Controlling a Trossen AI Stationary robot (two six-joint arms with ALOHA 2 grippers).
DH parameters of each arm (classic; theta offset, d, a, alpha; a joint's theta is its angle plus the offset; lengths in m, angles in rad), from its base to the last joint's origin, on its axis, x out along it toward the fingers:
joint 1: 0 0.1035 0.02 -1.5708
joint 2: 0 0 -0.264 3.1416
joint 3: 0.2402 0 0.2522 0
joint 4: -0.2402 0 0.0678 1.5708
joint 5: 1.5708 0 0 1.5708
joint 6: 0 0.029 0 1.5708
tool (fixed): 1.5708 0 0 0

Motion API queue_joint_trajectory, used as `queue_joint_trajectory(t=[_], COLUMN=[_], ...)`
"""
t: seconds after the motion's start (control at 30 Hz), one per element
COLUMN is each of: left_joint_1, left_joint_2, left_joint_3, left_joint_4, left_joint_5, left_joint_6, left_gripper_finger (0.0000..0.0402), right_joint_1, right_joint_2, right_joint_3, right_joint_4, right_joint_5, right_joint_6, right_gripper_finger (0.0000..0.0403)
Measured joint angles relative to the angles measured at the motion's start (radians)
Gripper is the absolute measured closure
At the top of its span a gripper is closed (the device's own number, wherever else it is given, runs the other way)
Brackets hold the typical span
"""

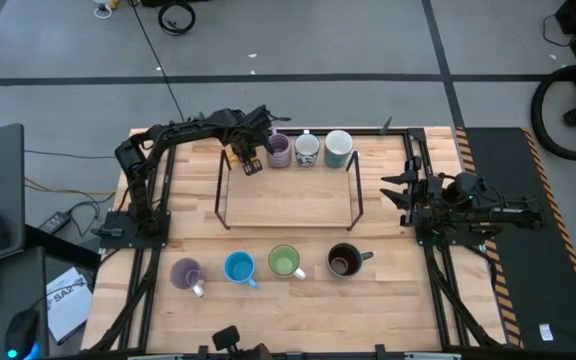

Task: Place coffee mugs
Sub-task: Put the yellow mug on the shelf

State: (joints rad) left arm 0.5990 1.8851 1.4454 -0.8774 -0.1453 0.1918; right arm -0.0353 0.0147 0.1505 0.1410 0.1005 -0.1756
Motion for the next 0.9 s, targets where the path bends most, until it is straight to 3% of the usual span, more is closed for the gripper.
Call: queue_joint_trajectory(t=[0.37, 0.53, 0.7, 0.9], left_joint_1=[0.044, 0.043, 0.016, -0.063], left_joint_2=[-0.002, -0.002, -0.003, -0.003], left_joint_3=[0.228, 0.326, 0.362, 0.363], left_joint_4=[-0.197, -0.242, -0.265, -0.289], left_joint_5=[0.049, 0.103, 0.167, 0.189], left_joint_6=[-0.118, -0.314, -0.496, -0.575], left_gripper_finger=[0.0376, 0.0376, 0.0372, 0.0374], right_joint_1=[0.000, 0.000, 0.000, 0.000], right_joint_2=[0.000, 0.000, 0.000, 0.000], right_joint_3=[0.000, 0.000, 0.000, 0.000], right_joint_4=[0.000, 0.000, 0.003, 0.014], right_joint_5=[0.000, 0.000, -0.026, -0.047], right_joint_6=[-0.002, -0.001, 0.000, -0.003], right_gripper_finger=[0.0259, 0.0259, 0.0259, 0.0259])
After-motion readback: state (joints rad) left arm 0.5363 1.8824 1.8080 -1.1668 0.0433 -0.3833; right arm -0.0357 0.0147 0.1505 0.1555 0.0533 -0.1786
